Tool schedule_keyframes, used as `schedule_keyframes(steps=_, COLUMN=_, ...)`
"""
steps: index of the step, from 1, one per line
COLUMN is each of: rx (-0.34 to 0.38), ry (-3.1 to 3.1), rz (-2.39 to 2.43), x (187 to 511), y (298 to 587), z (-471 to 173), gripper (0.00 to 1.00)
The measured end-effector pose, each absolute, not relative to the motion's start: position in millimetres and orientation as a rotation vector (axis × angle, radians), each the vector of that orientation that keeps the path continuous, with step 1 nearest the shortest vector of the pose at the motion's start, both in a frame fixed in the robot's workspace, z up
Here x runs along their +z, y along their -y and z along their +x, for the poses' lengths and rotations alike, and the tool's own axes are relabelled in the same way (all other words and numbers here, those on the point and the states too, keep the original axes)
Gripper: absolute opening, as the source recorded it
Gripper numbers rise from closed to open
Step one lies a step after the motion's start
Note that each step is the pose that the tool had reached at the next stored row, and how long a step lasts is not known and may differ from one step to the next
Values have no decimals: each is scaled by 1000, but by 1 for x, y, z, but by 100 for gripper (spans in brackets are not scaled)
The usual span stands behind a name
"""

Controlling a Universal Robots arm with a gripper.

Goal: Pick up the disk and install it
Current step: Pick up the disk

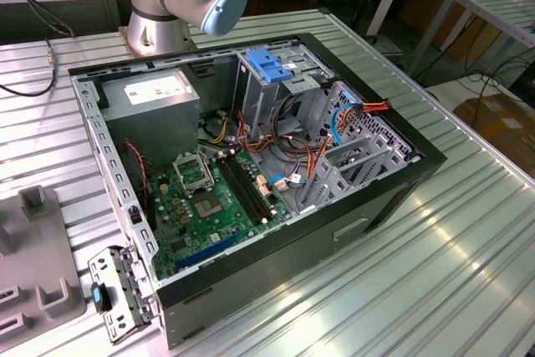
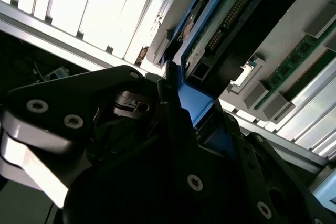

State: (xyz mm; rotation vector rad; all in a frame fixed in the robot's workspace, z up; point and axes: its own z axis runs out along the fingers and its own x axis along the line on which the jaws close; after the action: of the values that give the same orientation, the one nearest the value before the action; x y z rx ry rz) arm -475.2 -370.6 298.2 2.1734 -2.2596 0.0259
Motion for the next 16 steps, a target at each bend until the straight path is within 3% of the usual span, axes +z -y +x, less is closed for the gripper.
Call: schedule_keyframes(steps=16, rx=26, ry=2245, rz=2188, x=298, y=371, z=-475, gripper=37)
